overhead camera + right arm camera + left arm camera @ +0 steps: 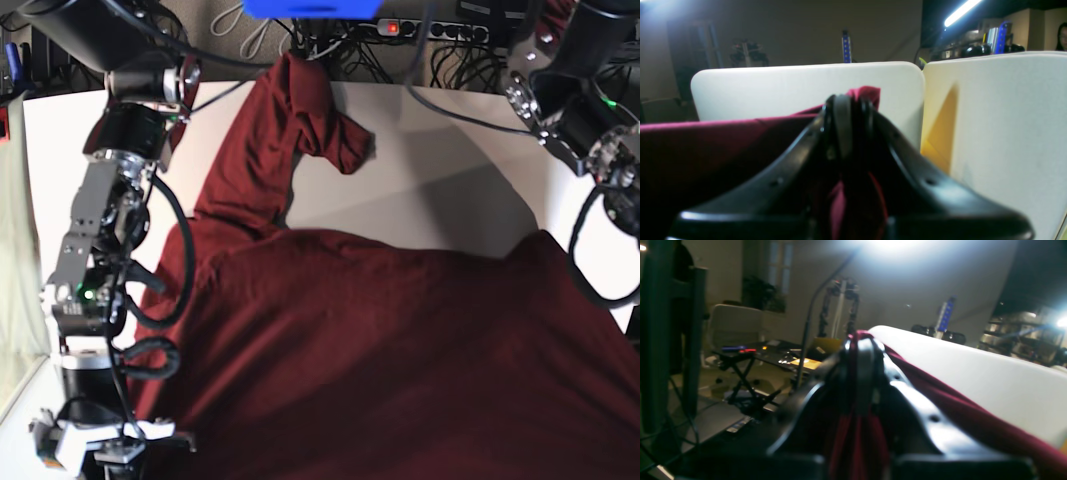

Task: Layout the t-shirt on the table in an organized manner, then fold the t-shirt properly
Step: 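Lift the shirt high with both grippers holding opposite edges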

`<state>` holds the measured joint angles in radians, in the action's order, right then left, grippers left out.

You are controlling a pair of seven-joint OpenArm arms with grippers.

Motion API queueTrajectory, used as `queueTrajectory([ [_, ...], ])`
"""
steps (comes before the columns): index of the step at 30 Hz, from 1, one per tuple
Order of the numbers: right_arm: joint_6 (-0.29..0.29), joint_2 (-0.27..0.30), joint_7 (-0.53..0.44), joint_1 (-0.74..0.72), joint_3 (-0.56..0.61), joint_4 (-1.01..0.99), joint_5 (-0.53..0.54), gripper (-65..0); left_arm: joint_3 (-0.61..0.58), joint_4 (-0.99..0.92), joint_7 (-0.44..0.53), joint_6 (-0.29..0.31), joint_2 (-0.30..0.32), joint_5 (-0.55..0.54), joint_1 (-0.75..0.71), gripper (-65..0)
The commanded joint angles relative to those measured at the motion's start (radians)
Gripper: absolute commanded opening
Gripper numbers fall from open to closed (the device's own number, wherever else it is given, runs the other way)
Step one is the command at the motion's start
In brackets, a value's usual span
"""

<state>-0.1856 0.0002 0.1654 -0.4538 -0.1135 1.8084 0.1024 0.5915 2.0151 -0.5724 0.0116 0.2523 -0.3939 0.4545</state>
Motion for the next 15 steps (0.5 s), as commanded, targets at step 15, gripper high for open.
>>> queueTrajectory([
  [15, 0.002, 0.001, -0.033, -0.049, -0.001, -0.006, 0.003, -65.0, 0.025, 0.006, 0.039, -0.002, 0.015, -0.056, -0.047, -64.9],
])
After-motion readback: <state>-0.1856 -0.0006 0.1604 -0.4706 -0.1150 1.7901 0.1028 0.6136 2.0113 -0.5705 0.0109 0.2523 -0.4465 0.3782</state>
